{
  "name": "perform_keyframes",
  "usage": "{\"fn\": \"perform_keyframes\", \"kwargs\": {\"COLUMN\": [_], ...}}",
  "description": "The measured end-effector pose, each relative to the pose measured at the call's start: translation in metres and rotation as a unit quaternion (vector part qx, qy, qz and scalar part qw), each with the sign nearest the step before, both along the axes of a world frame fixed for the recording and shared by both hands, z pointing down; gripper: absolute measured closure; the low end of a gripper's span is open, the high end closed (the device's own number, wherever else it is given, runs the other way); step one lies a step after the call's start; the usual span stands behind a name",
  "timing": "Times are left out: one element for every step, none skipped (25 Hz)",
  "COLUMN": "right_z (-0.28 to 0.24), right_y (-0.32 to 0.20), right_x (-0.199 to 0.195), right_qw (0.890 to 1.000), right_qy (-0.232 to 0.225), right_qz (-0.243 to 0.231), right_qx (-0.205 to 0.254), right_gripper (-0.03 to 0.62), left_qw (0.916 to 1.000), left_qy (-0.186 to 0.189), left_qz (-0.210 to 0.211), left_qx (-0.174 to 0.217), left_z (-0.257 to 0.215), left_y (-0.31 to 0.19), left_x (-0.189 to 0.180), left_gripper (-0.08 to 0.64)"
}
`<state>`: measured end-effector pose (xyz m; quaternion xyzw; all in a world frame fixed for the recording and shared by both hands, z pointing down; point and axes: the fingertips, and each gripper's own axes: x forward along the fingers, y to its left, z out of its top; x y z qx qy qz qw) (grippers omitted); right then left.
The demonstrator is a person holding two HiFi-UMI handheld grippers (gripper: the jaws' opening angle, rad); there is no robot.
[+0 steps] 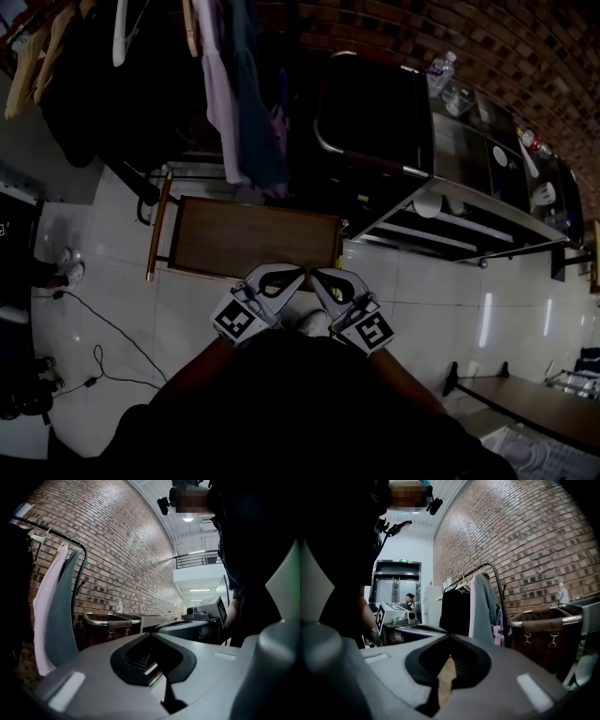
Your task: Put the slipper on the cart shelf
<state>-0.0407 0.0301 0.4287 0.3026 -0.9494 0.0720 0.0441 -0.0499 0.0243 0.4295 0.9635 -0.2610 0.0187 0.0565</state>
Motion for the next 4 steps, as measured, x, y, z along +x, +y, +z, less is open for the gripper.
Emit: {"fn": "perform_keyframes", "kwargs": {"right_z": [-0.0006, -0.0012, -0.0016, -0.0019], "right_y": [0.0008, 0.0015, 0.0024, 0.0033], "right_x": [-0.0005, -0.0011, -0.0018, -0.0026], "right_qw": [1.000, 1.000, 1.000, 1.000], "right_qy": [-0.001, -0.001, -0.002, -0.003], "right_qz": [-0.001, -0.001, -0.002, -0.002], "right_qx": [0.000, 0.000, 0.000, 0.000], "right_gripper": [0.592, 0.592, 0.592, 0.592], "left_qw": [1.0000, 1.0000, 1.0000, 1.0000], "left_qy": [-0.001, -0.002, -0.002, -0.003], "left_qz": [0.000, -0.001, -0.001, -0.002], "left_qx": [0.000, 0.000, 0.000, -0.001], "left_z": [-0.0001, -0.0002, -0.0002, -0.0001], "left_y": [0.0013, 0.0026, 0.0039, 0.0053], "left_x": [-0.0001, -0.0004, -0.0008, -0.0012], "left_gripper": [0.555, 0.555, 0.555, 0.555]}}
